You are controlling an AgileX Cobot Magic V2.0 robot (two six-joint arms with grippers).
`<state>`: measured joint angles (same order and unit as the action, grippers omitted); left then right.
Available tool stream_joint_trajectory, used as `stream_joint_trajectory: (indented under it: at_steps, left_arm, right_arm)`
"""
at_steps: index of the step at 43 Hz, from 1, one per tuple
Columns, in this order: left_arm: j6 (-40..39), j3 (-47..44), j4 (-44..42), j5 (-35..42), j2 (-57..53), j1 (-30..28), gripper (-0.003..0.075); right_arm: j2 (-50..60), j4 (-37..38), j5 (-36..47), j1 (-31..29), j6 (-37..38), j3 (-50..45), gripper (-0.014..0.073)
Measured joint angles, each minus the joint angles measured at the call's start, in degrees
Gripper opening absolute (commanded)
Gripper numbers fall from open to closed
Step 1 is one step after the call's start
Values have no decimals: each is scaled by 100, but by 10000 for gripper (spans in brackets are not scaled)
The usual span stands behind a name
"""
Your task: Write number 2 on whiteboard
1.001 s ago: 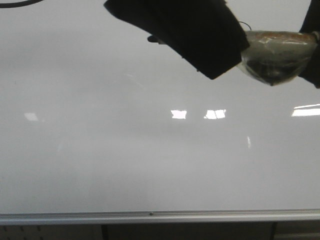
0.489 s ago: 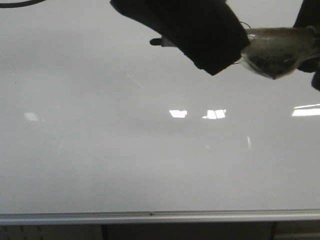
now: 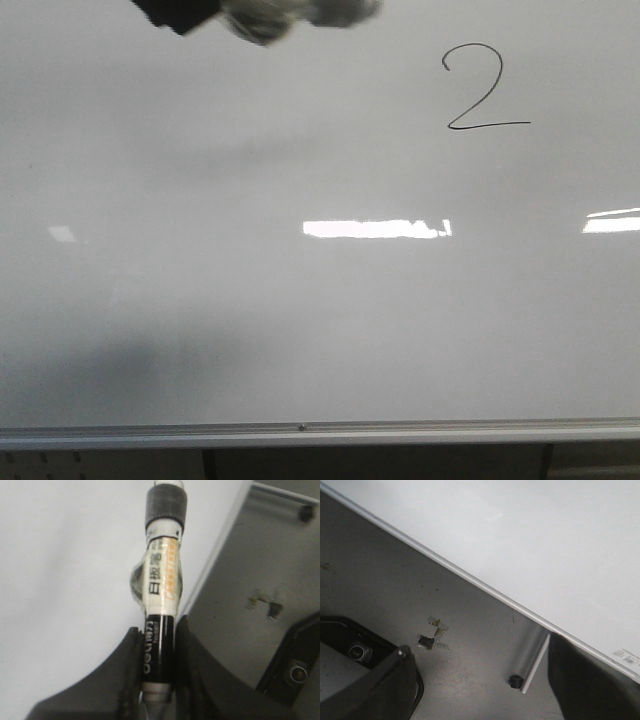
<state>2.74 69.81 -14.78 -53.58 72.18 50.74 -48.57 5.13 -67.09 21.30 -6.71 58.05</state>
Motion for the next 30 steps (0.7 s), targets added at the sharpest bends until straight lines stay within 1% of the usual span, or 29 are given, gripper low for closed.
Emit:
stream_joint_trajectory:
  at_steps: [3, 7, 13, 18, 22, 26, 30]
  left_arm:
    - [-832, -145, -581, -47, -259, -263, -2]
    - [-1565, -523, -1042, 71, -618, -755, -2]
    - [-2258, -1166, -1255, 745, -1025, -1799, -2]
    - [-2741, -1712, -1272, 1667, -1156, -2824, -2]
    - [-3051, -2195, -1153, 2659, -1156, -3587, -2]
    - [-3175, -2607, -904, 3665, -1117, -4137, -2]
    - [-3209, -2915, -804, 4594, -979, -4522, -2]
  right_arm:
    - [140, 49, -15, -49, 68, 0, 569]
    - [258, 49, -43, -49, 109, 0, 569]
    - [268, 49, -53, -49, 143, 0, 569]
    - [268, 49, -53, -49, 156, 0, 569]
    - [268, 49, -32, -49, 156, 0, 569]
    - [268, 49, 28, -49, 156, 0, 569]
    - [268, 49, 64, -49, 156, 0, 569]
